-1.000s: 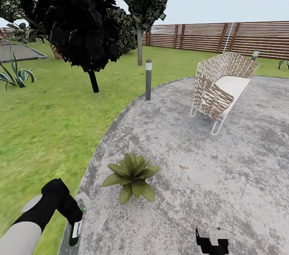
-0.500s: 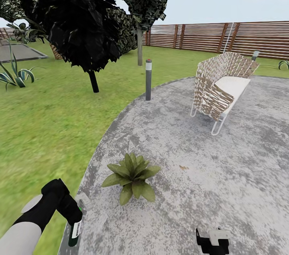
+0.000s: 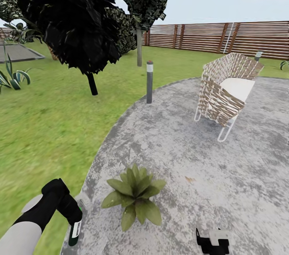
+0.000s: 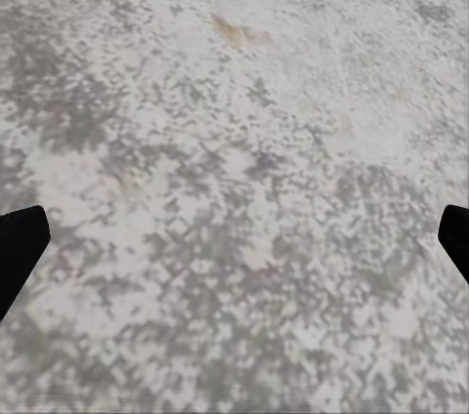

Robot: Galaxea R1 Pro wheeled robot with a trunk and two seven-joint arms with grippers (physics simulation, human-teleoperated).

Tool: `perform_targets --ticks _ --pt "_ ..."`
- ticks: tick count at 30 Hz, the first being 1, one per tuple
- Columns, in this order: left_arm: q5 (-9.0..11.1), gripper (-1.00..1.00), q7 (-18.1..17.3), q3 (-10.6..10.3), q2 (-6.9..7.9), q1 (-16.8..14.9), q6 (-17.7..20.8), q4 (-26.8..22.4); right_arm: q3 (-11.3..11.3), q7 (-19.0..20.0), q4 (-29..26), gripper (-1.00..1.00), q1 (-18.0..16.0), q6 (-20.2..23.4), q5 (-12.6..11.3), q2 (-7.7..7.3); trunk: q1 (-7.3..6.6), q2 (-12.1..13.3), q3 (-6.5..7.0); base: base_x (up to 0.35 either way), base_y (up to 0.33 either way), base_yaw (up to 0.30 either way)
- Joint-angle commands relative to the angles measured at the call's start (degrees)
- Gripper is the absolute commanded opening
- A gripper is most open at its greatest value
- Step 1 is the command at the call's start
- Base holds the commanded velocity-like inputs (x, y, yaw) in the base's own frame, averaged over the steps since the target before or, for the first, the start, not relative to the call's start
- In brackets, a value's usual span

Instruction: Pick up the pesticide atomizer in the garden and spray insectifuge to fully cover both potted plants in the garden.

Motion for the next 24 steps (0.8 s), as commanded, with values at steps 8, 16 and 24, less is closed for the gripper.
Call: perform_targets --ticks 8,16,24 --pt "-0.41 -1.0 -0.21 -0.9 0.24 0.3 0.58 0.07 -0.21 -0.34 0.08 1.0 -0.08 -0.13 0.6 0.01 0.02 -0.02 -0.05 0.21 0.053 -0.25" --pt "-2.04 -1.0 -0.43 -2.67 0.25 0.33 0.58 0.08 -0.21 -0.39 0.08 1.0 -0.05 -0.15 0.63 0.01 0.02 -0.02 -0.05 0.004 0.001 -0.044" --pt "-3.28 -1.0 -0.67 -2.96 0.99 0.5 -0.05 0.66 -0.21 -0.35 0.08 1.0 -0.06 -0.12 0.63 0.01 0.02 -0.02 -0.05 0.0 0.0 0.0"
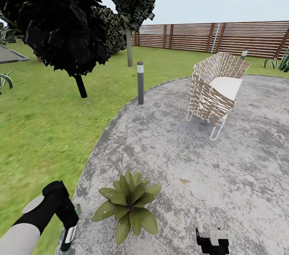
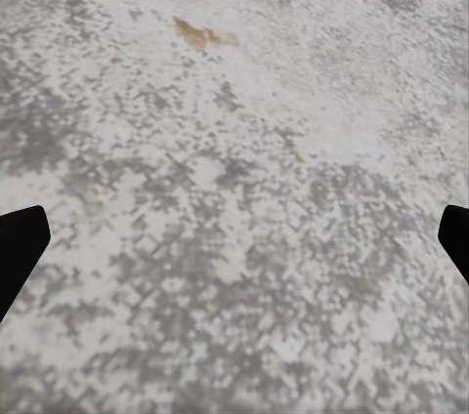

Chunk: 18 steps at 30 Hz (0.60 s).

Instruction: Pick up the pesticide atomizer in the garden and spray insectifuge to fully cover both potted plants in the garden.

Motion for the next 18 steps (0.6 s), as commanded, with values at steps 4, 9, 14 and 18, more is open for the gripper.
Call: perform_targets --ticks 4,9,14,18 --pt "-2.13 -1.0 -0.27 0.08 0.1 0.14 0.39 0.13 -0.22 -0.32 0.08 1.0 -0.04 -0.14 0.61 0.01 -0.01 -0.02 -0.05 0.0 0.0 0.0" --pt "-2.86 -1.0 -0.5 -0.03 -0.46 0.1 0.52 0.07 -0.22 -0.32 0.08 1.0 -0.04 -0.13 0.61 0.01 -0.01 -0.02 -0.05 -0.181 0.0 0.0" --pt "-2.83 -1.0 -0.59 0.17 -0.81 -0.37 1.0 -0.26 -0.22 -0.32 0.08 1.0 -0.05 -0.12 0.61 0.01 -0.01 -0.02 -0.05 -0.324 0.0 0.0" --pt "-2.76 -1.0 -0.68 0.19 -1.15 -0.78 1.21 -0.57 -0.21 -0.32 0.08 1.0 -0.04 -0.09 0.61 0.01 -0.01 -0.02 -0.05 -0.11 0.0 0.0"
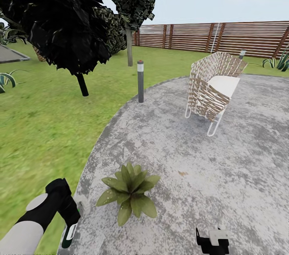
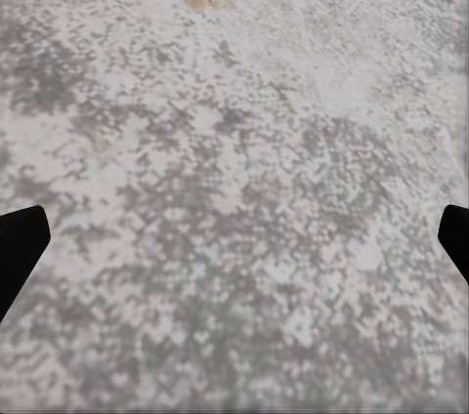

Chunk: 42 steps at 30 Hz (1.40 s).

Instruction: Pick up the pesticide atomizer in the garden and spray insectifuge to fully cover both potted plants in the garden.

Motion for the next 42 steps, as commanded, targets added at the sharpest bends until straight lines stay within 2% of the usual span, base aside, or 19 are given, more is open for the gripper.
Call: perform_targets --ticks 1,6,10,13,14,16,18,19,25,36,38,42 --pt "-0.28 -1.0 -0.53 0.03 -0.18 -0.1 0.61 -0.17 -0.22 -0.36 0.08 1.0 -0.06 -0.14 0.61 0.01 -0.02 -0.02 -0.05 -0.022 0.0 0.0" --pt "-0.53 -1.0 -0.68 -0.94 -1.53 -2.26 0.7 -0.57 -0.2 -0.36 0.08 1.0 -0.05 -0.13 0.61 0.04 -0.02 -0.02 -0.05 -0.007 0.0 0.0" --pt "-0.81 -1.0 -0.69 -1.17 -1.32 -3.72 0.79 -0.63 -0.16 -0.36 0.1 1.0 -0.04 -0.16 0.61 0.08 -0.02 -0.02 -0.05 0.0 0.0 0.0" --pt "-2.13 -1.0 -0.65 -1.14 -0.85 -3.76 0.75 -0.59 -0.14 -0.36 0.13 1.0 -0.04 -0.19 0.64 0.09 -0.02 -0.02 -0.05 0.0 0.0 0.0" --pt "-3.61 -1.0 -0.62 -1.0 -0.63 -3.61 0.73 -0.54 -0.14 -0.36 0.15 1.0 -0.04 -0.2 0.68 0.05 -0.02 -0.02 -0.05 0.0 0.0 0.0" --pt "-5.14 -1.0 -0.66 -0.79 -0.29 -3.36 0.71 -0.45 -0.14 -0.36 0.55 1.0 -0.04 -0.21 0.69 0.04 -0.02 -0.02 -0.05 0.0 0.0 0.0" --pt "-5.71 -1.0 -0.7 -0.69 -0.25 -3.26 0.74 -0.29 -0.14 -0.39 1.54 1.0 -0.04 -0.22 0.66 0.08 -0.02 -0.02 -0.05 0.0 0.0 0.0" --pt "-5.97 -1.0 -0.76 -0.86 -0.68 -3.32 0.78 -0.29 -0.14 -0.38 2.66 1.0 -0.04 -0.17 0.63 0.15 -0.02 -0.02 -0.05 0.0 0.0 0.0" --pt "-6.16 -1.0 -1.61 -1.09 -2.29 -3.89 0.86 -0.63 -0.14 -0.44 7.88 1.0 -0.04 -0.02 0.53 0.18 -0.02 -0.02 -0.05 0.0 0.0 0.0" --pt "-6.19 -1.0 -1.84 -0.76 -0.28 -3.19 0.41 -0.5 -0.14 -0.62 8.7 1.0 0.05 0.13 0.52 0.1 -0.02 -0.02 -0.05 0.0 0.0 0.0" --pt "-6.18 -1.0 -1.88 -0.85 -0.39 -3.44 0.54 -0.54 -0.16 -0.62 8.69 1.0 0.05 0.13 0.52 0.1 -0.02 -0.02 -0.05 0.0 0.0 0.0" --pt "-6.13 -1.0 -1.98 -1.04 -1.56 -3.96 0.83 -0.98 -0.14 -0.62 8.7 1.0 0.05 0.13 0.52 0.09 -0.02 -0.02 -0.05 0.0 0.0 0.0"
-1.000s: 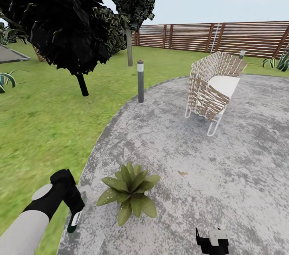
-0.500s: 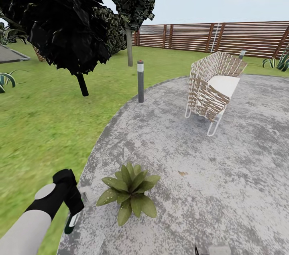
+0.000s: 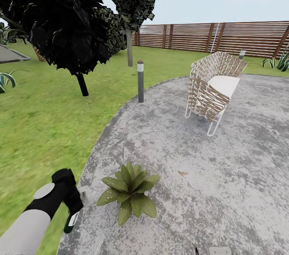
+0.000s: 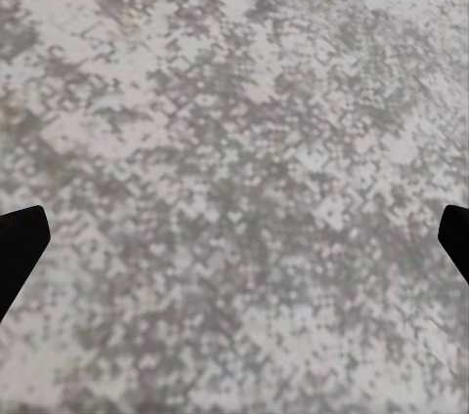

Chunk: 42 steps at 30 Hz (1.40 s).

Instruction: Pick up the pesticide atomizer in the garden and spray insectifuge to fully cover both potted plants in the garden.

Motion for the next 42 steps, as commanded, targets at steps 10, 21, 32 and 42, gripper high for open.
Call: perform_targets --ticks 10,21,32,42 --pt "-0.23 -1.0 -0.58 0.28 0.16 -1.79 0.61 -1.65 -0.33 -0.33 0.09 1.0 -0.04 -0.15 0.62 0.0 -0.01 -0.02 -0.05 0.0 0.0 0.0" --pt "-0.41 -1.0 -9.28 -0.21 -0.88 -8.35 1.9 -2.72 -0.32 -0.33 0.09 1.0 -0.04 -0.15 0.62 0.0 -0.01 -0.02 -0.05 0.0 0.0 0.0" --pt "-6.47 -1.0 -9.28 -0.08 0.14 -7.64 1.31 -1.91 -0.31 -0.33 0.09 1.0 -0.04 -0.15 0.62 0.0 -0.01 -0.02 -0.05 0.0 0.0 0.0" --pt "-6.61 -1.0 -6.41 0.32 0.96 -1.87 1.28 -1.68 -0.31 -0.36 0.08 1.0 -0.04 -0.15 0.6 0.0 -0.01 -0.02 -0.05 0.0 0.0 0.0"
